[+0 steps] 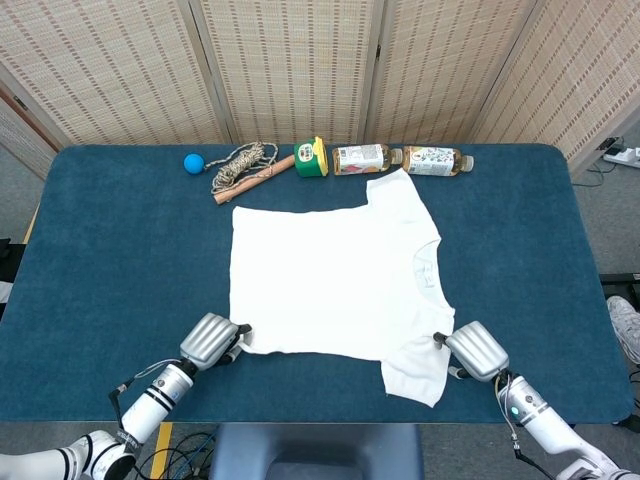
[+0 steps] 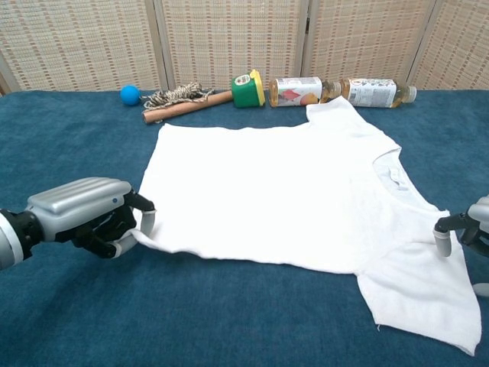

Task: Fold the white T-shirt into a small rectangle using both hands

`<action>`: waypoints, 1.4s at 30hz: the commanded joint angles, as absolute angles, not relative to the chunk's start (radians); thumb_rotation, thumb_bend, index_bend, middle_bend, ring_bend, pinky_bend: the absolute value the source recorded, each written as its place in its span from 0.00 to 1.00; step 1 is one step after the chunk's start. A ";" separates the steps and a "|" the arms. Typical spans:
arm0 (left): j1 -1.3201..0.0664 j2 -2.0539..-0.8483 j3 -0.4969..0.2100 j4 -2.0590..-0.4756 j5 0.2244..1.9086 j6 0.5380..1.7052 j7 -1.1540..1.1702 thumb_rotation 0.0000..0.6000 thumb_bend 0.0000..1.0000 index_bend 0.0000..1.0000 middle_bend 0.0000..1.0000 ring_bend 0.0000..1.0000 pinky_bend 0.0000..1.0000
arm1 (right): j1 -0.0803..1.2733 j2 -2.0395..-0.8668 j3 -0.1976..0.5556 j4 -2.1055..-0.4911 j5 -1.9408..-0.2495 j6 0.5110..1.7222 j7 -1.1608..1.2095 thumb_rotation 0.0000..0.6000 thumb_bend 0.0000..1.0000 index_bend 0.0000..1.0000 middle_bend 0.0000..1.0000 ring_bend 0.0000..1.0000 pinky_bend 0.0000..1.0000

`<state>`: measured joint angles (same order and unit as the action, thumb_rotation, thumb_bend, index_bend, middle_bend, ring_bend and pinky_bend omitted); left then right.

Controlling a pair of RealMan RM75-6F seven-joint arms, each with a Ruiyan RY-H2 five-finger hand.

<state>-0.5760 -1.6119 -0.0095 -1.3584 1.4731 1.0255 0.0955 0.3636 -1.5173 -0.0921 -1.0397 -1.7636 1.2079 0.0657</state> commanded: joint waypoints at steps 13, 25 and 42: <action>-0.571 -1.609 -0.006 -1.360 1.473 1.031 0.090 1.00 0.58 0.60 0.89 0.83 0.94 | 0.390 -1.529 -0.111 -1.040 -1.759 1.199 0.073 1.00 0.34 0.52 0.89 0.93 0.98; -0.566 -1.596 0.004 -1.381 1.486 1.040 0.075 1.00 0.58 0.60 0.89 0.83 0.94 | 0.383 -1.521 -0.136 -1.035 -1.752 1.199 0.069 1.00 0.42 0.61 0.90 0.93 0.99; -0.529 -1.508 -0.009 -1.426 1.486 1.105 -0.046 1.00 0.58 0.60 0.89 0.83 0.94 | 0.395 -1.486 -0.115 -1.140 -1.777 1.291 0.054 1.00 0.60 0.80 0.94 0.95 1.00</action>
